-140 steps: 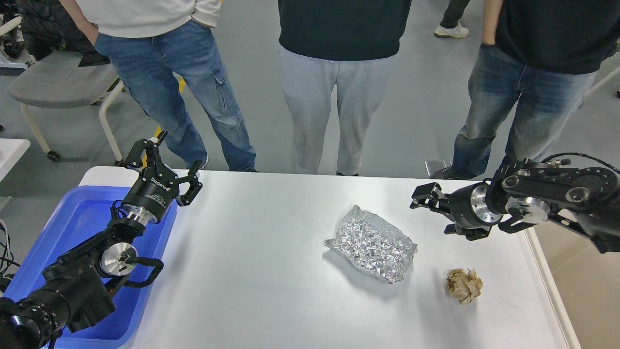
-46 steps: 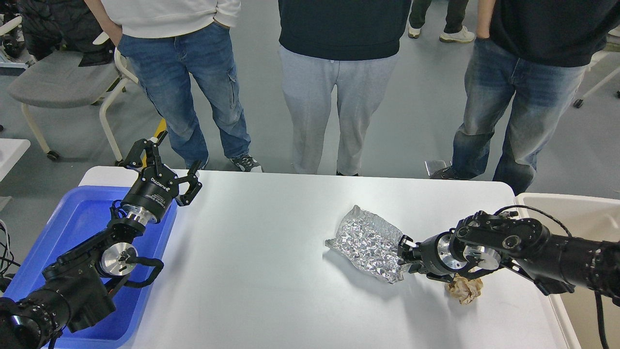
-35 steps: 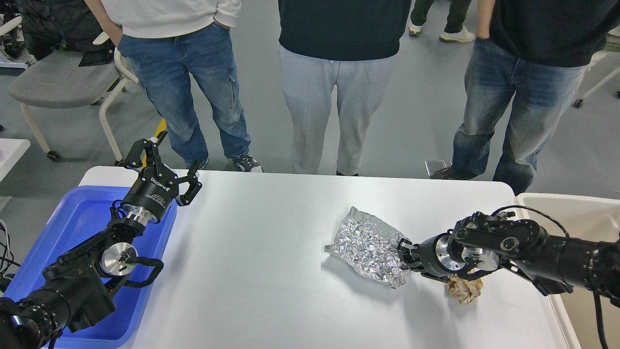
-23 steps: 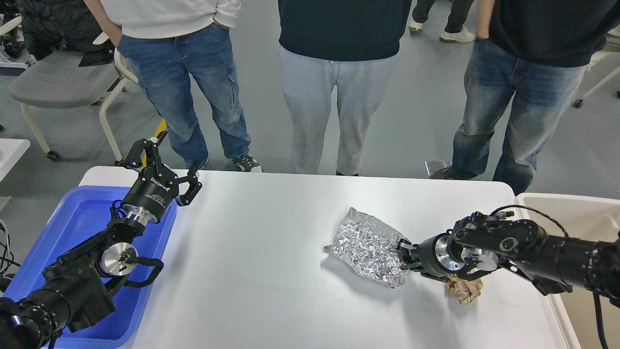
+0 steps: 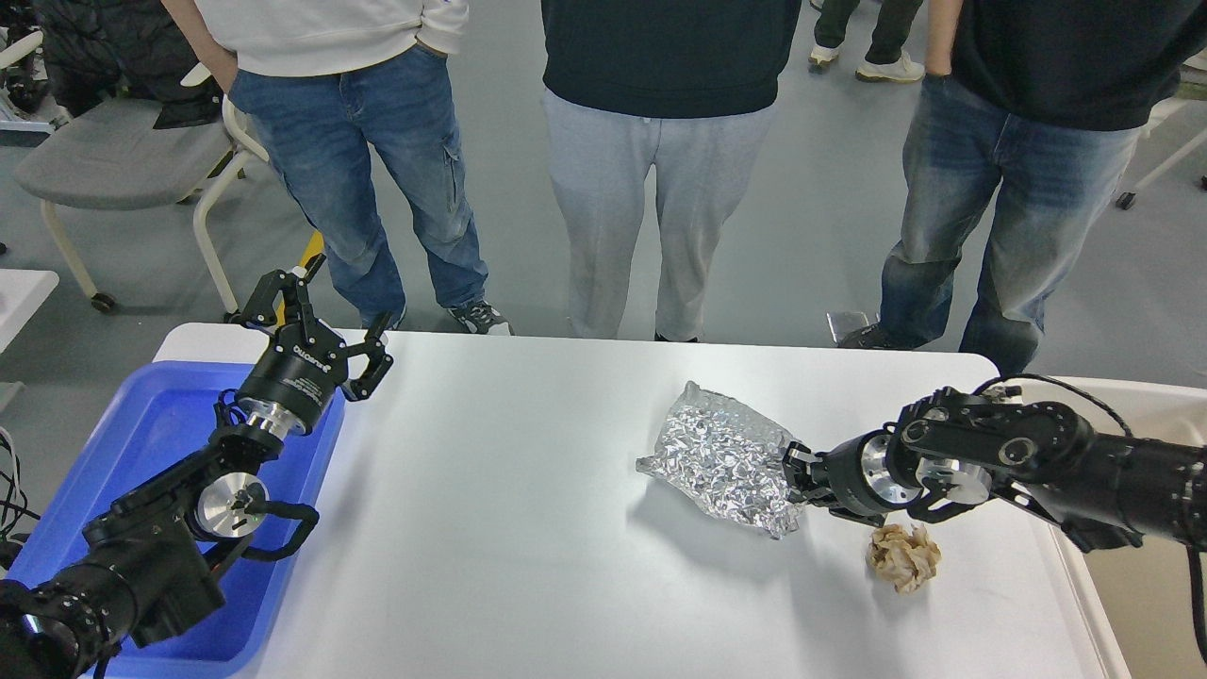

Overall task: Tidy desktop
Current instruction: 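Lift the foil ball and carry it over the beige bin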

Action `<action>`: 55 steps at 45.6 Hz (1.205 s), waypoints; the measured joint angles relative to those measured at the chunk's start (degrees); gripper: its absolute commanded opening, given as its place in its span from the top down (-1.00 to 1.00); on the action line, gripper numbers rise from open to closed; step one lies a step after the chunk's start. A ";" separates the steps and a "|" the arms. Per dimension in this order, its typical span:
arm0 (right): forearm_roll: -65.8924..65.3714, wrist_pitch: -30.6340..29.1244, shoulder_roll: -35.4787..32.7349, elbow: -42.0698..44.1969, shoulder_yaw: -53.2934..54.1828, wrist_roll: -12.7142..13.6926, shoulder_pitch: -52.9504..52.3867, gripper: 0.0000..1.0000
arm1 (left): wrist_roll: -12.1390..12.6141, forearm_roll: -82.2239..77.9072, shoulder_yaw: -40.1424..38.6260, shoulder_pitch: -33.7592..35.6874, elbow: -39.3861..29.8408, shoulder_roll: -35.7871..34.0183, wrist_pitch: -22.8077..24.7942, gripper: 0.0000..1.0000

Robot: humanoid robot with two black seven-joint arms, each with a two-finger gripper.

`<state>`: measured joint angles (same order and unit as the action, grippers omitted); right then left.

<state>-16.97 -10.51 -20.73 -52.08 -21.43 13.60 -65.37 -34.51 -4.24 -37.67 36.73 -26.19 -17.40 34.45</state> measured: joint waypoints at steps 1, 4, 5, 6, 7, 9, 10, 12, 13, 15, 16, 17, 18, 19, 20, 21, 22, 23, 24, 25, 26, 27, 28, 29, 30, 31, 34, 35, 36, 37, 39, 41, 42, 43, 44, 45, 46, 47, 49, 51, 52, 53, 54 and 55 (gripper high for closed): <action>0.05 -0.03 -0.52 -0.65 -0.12 0.02 -0.53 1.00 | 0.00 0.00 0.00 0.00 0.00 0.00 0.00 -1.00; 0.58 -0.14 -2.45 -3.18 -0.83 0.08 -2.62 1.00 | 0.00 -0.02 0.00 0.00 0.00 0.00 0.02 -1.00; 0.78 -0.15 -3.04 -3.93 -1.11 0.10 -3.34 1.00 | 0.00 -0.02 0.00 0.00 0.00 0.00 0.03 -1.00; 1.24 -0.21 -3.96 -5.13 -1.58 0.13 -4.45 1.00 | 0.00 -0.02 -0.01 0.00 0.00 0.00 0.05 -1.00; 1.53 -0.25 -4.60 -5.97 -1.90 0.14 -5.24 1.00 | 0.00 -0.03 -0.01 0.00 0.00 0.00 0.07 -1.00; 2.24 -0.28 -5.99 -7.76 -2.68 0.18 -7.07 1.00 | 0.00 -0.02 -0.03 0.00 0.00 0.00 0.09 -1.00; 2.75 -0.33 -6.89 -8.97 -3.19 0.20 -8.32 1.00 | 0.01 -0.03 -0.03 0.00 0.00 0.00 0.09 -1.00; 3.39 -0.39 -8.31 -10.81 -4.11 0.24 -10.44 1.00 | 0.01 -0.03 -0.03 0.00 0.00 0.00 0.10 -1.00; 3.87 -0.48 -9.30 -12.16 -4.78 0.26 -11.92 1.00 | 0.02 -0.04 -0.03 0.00 0.00 0.01 0.10 -1.00; 4.47 -0.58 -10.76 -14.23 -5.90 0.31 -14.29 1.00 | 0.03 -0.04 -0.03 0.00 0.00 0.01 0.11 -1.00; 4.75 -0.66 -11.35 -15.06 -6.36 0.35 -15.18 1.00 | 0.03 -0.05 -0.03 0.00 0.00 0.01 0.12 -1.00; 4.97 -0.71 -11.95 -15.93 -6.89 0.38 -16.20 1.00 | 0.04 -0.05 -0.04 0.00 0.00 0.01 0.13 -1.00; 5.60 -0.83 -13.55 -18.14 -8.29 0.41 -18.98 1.00 | 0.04 -0.05 -0.04 0.00 0.00 0.01 0.14 -1.00; 5.68 -0.82 -13.75 -18.37 -8.49 0.43 -19.38 1.00 | 0.05 -0.06 -0.04 0.00 0.00 0.01 0.14 -1.00; 5.82 -0.83 -13.96 -18.74 -8.78 0.45 -19.84 1.00 | 0.05 -0.06 -0.04 0.00 0.00 0.01 0.15 -1.00; 6.18 -0.95 -14.65 -19.91 -9.59 0.47 -21.11 1.00 | 0.05 -0.06 -0.04 0.00 0.00 0.01 0.16 -1.00; 6.35 -1.04 -15.25 -20.68 -10.12 0.50 -22.11 1.00 | 0.05 -0.06 -0.04 0.00 0.00 0.01 0.16 -1.00; 6.47 -1.06 -15.86 -21.30 -10.61 0.51 -23.25 1.00 | 0.05 -0.05 -0.04 0.00 0.00 0.01 0.16 -1.00; 6.76 -1.19 -16.65 -22.19 -11.29 0.51 -24.75 1.00 | 0.05 -0.06 -0.04 0.00 0.00 0.01 0.16 -1.00; 6.96 -1.30 -17.12 -22.81 -11.70 0.52 -25.61 1.00 | 0.05 -0.06 -0.04 0.00 0.00 0.01 0.16 -1.00; 7.10 -1.45 -17.56 -23.39 -12.10 0.54 -26.38 1.00 | 0.05 -0.06 -0.04 0.00 0.00 0.01 0.16 -1.00; 7.29 -1.71 -18.23 -24.12 -12.66 0.57 -27.45 1.00 | 0.04 -0.05 -0.04 0.01 0.00 0.01 0.16 -1.00; 7.37 -1.84 -18.68 -24.52 -12.96 0.59 -28.18 1.00 | 0.05 -0.06 -0.04 0.00 0.00 0.00 0.16 -1.00; 7.44 -1.92 -19.13 -24.87 -13.24 0.60 -28.89 1.00 | 0.05 -0.06 -0.04 0.00 0.00 0.00 0.16 -1.00; 7.59 -2.08 -19.71 -25.37 -13.61 0.60 -29.78 1.00 | 0.05 -0.06 -0.04 0.00 0.00 0.00 0.16 -1.00; 7.71 -2.20 -20.08 -25.72 -13.84 0.62 -30.32 1.00 | 0.05 -0.06 -0.04 0.00 0.00 0.00 0.16 -1.00; 7.95 -2.47 -21.38 -26.51 -14.51 0.65 -31.84 1.00 | 0.05 -0.06 -0.04 0.00 0.00 0.00 0.16 -1.00; 7.99 -2.50 -21.77 -26.65 -14.66 0.66 -32.21 1.00 | 0.05 -0.06 -0.04 0.00 0.00 0.00 0.16 -1.00; 8.07 -2.57 -22.32 -26.84 -14.87 0.67 -32.70 1.00 | 0.05 -0.06 -0.04 0.00 0.00 0.00 0.16 -1.00; 8.13 -2.62 -22.68 -26.96 -14.98 0.67 -33.00 1.00 | 0.05 -0.06 -0.04 0.00 0.00 0.00 0.16 -1.00; 8.19 -2.66 -23.47 -27.00 -15.21 0.68 -33.50 1.00 | 0.05 -0.06 -0.04 0.00 0.00 0.00 0.16 -1.00; 8.25 -2.72 -24.40 -26.65 -15.43 0.70 -34.06 1.00 | 0.05 -0.06 -0.04 0.00 0.00 0.00 0.17 -1.00; 8.27 -2.73 -24.75 -26.33 -15.50 0.70 -34.22 1.00 | 0.05 -0.06 -0.04 0.00 0.00 0.00 0.17 -1.00; 8.31 -2.77 -25.23 -25.78 -15.60 0.70 -34.39 1.00 | 0.04 -0.06 -0.04 0.00 0.00 0.00 0.17 -1.00; 8.32 -2.78 -25.65 -25.18 -15.69 0.71 -34.49 1.00 | 0.05 -0.06 -0.04 0.00 0.00 0.00 0.17 -1.00; 8.32 -2.79 -25.93 -24.71 -15.73 0.71 -34.54 1.00 | 0.05 -0.06 -0.04 0.00 0.00 0.00 0.17 -1.00; 8.36 -2.82 -26.27 -23.80 -15.80 0.71 -34.56 1.00 | 0.05 -0.06 -0.04 0.00 0.00 0.00 0.17 -1.00; 8.37 -2.84 -26.51 -23.09 -15.84 0.71 -34.56 1.00 | 0.04 -0.06 -0.04 0.00 -0.01 0.00 0.18 -1.00; 8.41 -2.85 -27.12 -20.89 -15.91 0.71 -34.34 1.00 | 0.04 -0.05 -0.04 0.00 0.00 -0.01 0.18 -1.00; 8.47 -2.89 -27.54 -18.49 -15.91 0.69 -33.66 1.00 | 0.05 -0.06 -0.03 0.00 0.00 0.00 0.18 -1.00; 8.49 -2.91 -27.78 -16.72 -15.91 0.67 -33.04 1.00 | 0.04 -0.06 -0.03 0.00 0.00 0.00 0.18 -1.00; 8.49 -2.93 -27.94 -15.48 -15.91 0.65 -32.61 1.00 | 0.04 -0.06 -0.03 0.00 0.00 0.00 0.18 -1.00; 8.50 -2.94 -28.08 -14.09 -15.87 0.62 -32.15 1.00 | 0.05 -0.07 -0.03 0.00 0.01 0.00 0.18 -1.00; 8.53 -2.93 -28.21 -12.00 -15.78 0.58 -31.36 1.00 | 0.05 -0.07 -0.03 0.00 0.00 0.00 0.18 -1.00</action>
<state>-8.44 -13.44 -48.93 -64.08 -37.21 14.18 -96.73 -34.45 -4.31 -37.70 36.74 -26.19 -17.40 34.64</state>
